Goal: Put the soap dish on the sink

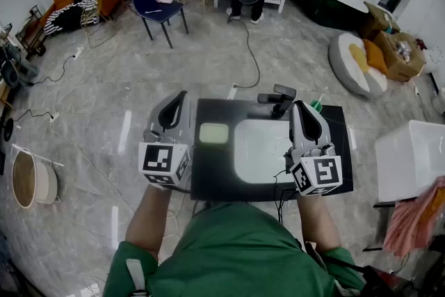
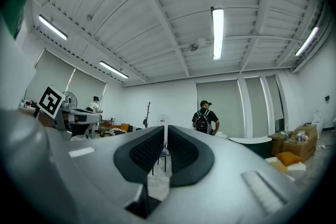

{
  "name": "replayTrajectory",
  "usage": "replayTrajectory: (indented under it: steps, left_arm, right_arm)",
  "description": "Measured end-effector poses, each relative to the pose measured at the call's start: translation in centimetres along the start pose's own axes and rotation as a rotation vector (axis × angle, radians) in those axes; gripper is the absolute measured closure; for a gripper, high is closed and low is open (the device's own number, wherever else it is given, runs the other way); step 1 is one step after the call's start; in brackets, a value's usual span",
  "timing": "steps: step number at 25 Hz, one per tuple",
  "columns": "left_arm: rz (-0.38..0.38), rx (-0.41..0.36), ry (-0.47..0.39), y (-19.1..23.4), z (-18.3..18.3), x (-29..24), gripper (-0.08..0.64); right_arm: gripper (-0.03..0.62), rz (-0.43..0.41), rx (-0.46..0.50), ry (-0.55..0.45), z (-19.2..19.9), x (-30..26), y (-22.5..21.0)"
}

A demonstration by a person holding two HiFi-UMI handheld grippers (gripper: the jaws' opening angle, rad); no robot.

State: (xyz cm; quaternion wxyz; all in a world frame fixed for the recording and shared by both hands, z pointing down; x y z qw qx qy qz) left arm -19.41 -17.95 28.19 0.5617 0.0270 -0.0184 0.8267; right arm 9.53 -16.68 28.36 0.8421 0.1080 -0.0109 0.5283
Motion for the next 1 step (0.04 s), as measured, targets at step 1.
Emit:
replayTrajectory:
  steps: [1]
  left_arm:
    - [-0.001,0.0,0.0,0.1,0.04,-0.07,0.561]
  right_arm:
    - [0.571,0.0,0.0,0.001,0.07,-0.07,-0.02]
Point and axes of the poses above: the fingertips, and each gripper's own axes: x backward along the fingers, y to its left, z out of its underside, the point moved 6 cm from there along x, backward along the fingers, and after that the axes turned 7 degrees about x, right-handed, at the moved point
